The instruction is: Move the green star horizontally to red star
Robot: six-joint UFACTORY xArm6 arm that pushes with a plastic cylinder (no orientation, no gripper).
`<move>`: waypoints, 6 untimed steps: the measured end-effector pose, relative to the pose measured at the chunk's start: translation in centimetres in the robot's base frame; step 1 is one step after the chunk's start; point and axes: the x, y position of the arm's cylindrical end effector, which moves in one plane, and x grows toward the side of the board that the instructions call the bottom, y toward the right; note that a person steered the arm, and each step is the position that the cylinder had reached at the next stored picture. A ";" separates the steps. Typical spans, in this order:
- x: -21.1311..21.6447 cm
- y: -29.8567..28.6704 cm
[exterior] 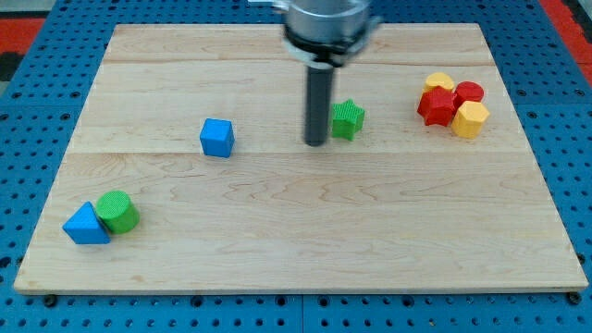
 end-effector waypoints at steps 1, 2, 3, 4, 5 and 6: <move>-4.0 -1.3; -2.4 1.5; -0.3 2.4; -0.1 5.4; -0.1 9.2; 1.9 11.6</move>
